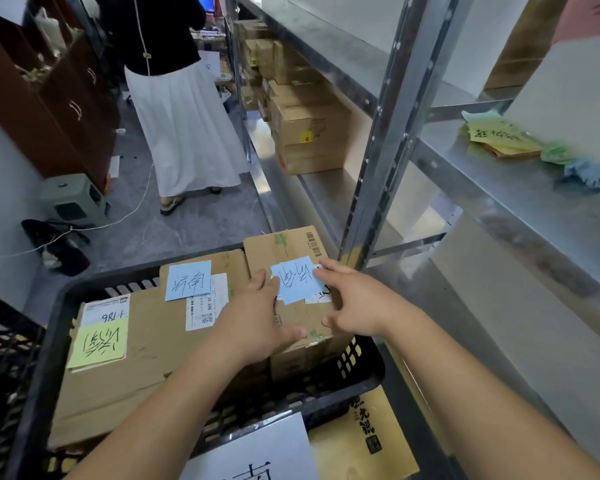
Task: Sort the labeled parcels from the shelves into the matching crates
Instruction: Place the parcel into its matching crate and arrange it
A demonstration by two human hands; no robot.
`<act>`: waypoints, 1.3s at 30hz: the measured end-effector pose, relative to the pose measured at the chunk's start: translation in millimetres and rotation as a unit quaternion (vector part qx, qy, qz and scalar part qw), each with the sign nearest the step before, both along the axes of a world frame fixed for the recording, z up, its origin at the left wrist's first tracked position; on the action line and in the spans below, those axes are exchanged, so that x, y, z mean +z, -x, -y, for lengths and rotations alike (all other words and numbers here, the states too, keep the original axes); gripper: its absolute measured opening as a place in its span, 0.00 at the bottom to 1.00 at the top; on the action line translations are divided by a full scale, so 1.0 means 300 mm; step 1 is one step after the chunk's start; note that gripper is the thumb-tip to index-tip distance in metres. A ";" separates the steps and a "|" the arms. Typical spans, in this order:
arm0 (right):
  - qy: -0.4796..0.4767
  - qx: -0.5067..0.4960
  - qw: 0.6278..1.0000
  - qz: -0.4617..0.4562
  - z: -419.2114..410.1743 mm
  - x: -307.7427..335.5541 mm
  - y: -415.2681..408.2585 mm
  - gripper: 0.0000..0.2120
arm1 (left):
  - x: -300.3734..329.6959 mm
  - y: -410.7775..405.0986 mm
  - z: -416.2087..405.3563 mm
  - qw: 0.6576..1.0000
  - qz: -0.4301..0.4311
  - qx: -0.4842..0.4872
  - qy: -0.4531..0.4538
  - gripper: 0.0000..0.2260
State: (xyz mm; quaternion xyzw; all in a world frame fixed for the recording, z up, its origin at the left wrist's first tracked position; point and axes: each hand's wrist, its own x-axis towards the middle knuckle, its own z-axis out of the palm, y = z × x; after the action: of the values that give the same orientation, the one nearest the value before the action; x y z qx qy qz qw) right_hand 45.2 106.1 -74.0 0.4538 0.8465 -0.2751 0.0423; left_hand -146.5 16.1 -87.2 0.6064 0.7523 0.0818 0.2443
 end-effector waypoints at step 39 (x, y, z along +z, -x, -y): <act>-0.081 -0.508 0.856 0.057 1.289 0.058 -0.623 0.36 | 0.023 -0.680 0.529 0.843 -0.013 -0.525 -0.118 0.35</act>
State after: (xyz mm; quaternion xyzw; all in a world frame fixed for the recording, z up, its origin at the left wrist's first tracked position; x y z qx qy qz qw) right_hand 232.1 -280.6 -56.5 0.8374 0.5136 -0.1624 -0.0924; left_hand 57.5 -142.7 -80.3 0.9360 0.3090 0.0220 0.1673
